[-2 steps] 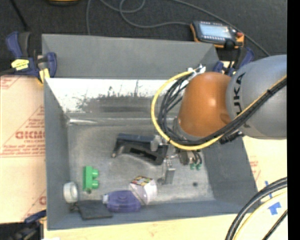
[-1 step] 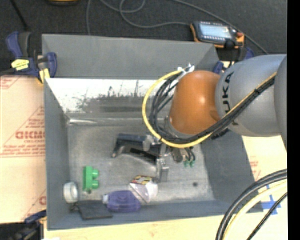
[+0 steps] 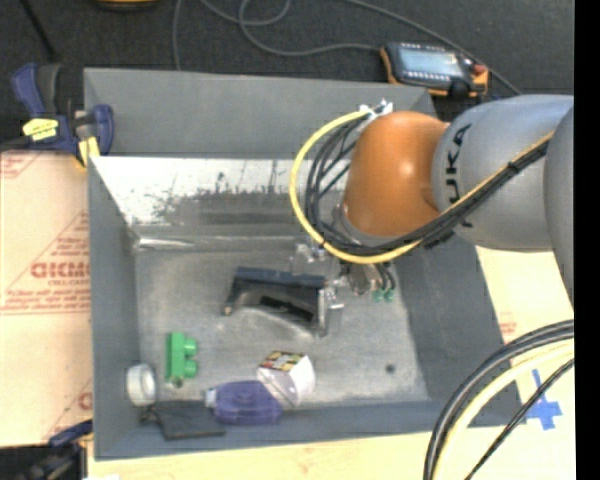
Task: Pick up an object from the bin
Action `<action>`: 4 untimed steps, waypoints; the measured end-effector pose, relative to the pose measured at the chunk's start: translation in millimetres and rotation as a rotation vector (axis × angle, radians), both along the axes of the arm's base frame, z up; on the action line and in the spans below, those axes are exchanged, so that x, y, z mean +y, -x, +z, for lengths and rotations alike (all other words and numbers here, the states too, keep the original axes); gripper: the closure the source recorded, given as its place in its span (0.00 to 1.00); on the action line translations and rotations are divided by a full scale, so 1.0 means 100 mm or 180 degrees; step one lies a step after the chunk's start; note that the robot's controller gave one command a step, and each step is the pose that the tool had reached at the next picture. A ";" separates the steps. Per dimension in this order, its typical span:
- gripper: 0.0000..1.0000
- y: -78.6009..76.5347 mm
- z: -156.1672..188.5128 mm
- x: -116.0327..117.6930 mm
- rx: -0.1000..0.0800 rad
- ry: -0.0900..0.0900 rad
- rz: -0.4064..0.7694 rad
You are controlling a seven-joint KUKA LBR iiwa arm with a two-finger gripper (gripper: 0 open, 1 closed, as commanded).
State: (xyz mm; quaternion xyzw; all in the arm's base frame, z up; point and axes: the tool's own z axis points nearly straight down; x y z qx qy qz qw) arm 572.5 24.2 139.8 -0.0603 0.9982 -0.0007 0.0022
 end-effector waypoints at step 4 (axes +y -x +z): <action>1.00 -0.49 -0.68 0.01 0.0000 -0.0001 -0.0259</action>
Offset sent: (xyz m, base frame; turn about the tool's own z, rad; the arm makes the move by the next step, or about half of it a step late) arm -0.0012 0.0539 -0.0698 0.1576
